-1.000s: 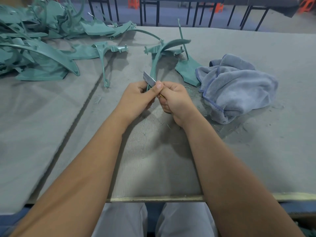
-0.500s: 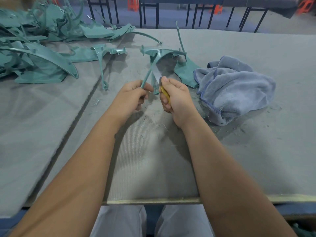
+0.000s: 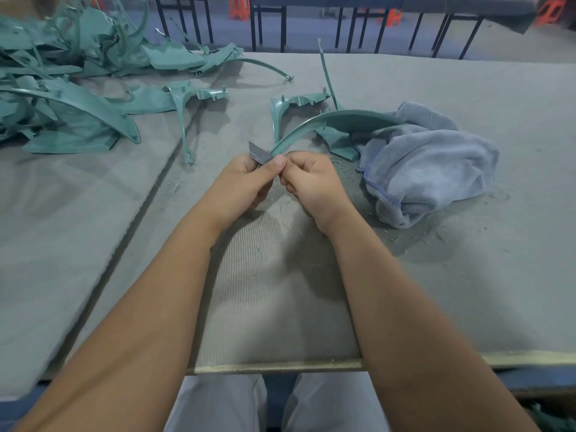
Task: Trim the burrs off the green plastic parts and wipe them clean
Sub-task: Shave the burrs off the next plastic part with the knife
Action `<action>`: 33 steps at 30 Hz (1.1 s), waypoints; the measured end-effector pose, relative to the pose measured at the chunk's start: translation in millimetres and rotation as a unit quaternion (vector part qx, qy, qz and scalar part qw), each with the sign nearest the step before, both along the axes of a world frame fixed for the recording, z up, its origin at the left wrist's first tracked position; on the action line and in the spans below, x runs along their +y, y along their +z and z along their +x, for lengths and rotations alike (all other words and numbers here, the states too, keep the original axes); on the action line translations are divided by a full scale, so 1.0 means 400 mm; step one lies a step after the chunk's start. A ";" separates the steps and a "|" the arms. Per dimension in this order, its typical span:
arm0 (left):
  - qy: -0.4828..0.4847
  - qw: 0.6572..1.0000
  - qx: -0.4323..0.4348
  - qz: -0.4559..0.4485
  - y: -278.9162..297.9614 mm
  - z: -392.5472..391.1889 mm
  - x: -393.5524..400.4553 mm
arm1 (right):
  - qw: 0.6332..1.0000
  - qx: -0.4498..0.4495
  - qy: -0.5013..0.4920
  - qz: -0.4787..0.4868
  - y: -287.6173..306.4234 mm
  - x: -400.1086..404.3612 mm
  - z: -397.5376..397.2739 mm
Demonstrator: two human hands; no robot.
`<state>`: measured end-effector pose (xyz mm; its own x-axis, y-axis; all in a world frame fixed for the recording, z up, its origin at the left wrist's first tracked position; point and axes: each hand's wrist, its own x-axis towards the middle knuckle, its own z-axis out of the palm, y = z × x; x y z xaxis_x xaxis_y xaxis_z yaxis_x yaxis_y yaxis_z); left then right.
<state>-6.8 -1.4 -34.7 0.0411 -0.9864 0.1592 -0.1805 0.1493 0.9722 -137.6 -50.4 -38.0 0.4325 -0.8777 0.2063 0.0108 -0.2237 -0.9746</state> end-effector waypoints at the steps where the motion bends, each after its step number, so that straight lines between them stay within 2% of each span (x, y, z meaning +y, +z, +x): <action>1: 0.011 1.000 -0.016 -0.005 -0.001 -0.001 0.000 | 1.000 -0.002 -0.012 -0.006 -0.003 -0.002 0.002; 3: 0.029 0.999 -0.042 -0.012 -0.001 -0.003 -0.001 | 0.999 -0.003 -0.035 -0.023 -0.010 -0.006 0.004; 9: 0.060 0.996 -0.050 -0.049 -0.003 -0.017 -0.005 | 0.997 -0.006 -0.074 -0.037 -0.019 -0.009 0.009; 15: 0.118 0.989 -0.081 -0.024 -0.003 -0.018 -0.009 | 0.991 -0.038 -0.124 -0.045 -0.016 -0.008 0.007; 18: 0.123 0.986 -0.114 -0.020 -0.012 -0.014 -0.010 | 0.983 -0.074 -0.167 -0.006 -0.010 -0.020 -0.012; 22: 0.099 0.962 -0.253 -0.035 -0.020 -0.002 0.004 | 0.951 -0.148 -0.243 0.122 -0.003 -0.050 -0.037; 24: 0.107 0.948 -0.294 -0.052 -0.018 0.006 0.004 | 0.952 -0.149 -0.233 0.134 -0.004 -0.054 -0.038; 26: 0.105 0.941 -0.318 -0.052 -0.010 0.004 0.000 | 0.965 -0.110 -0.209 0.112 -0.009 -0.051 -0.032; 31: 0.104 0.947 -0.296 -0.062 -0.009 -0.023 -0.014 | 0.988 -0.054 -0.139 0.030 -0.013 -0.040 -0.022; 33: 0.129 0.934 -0.324 -0.074 -0.009 -0.034 -0.028 | 0.992 -0.035 -0.117 0.018 -0.011 -0.036 -0.019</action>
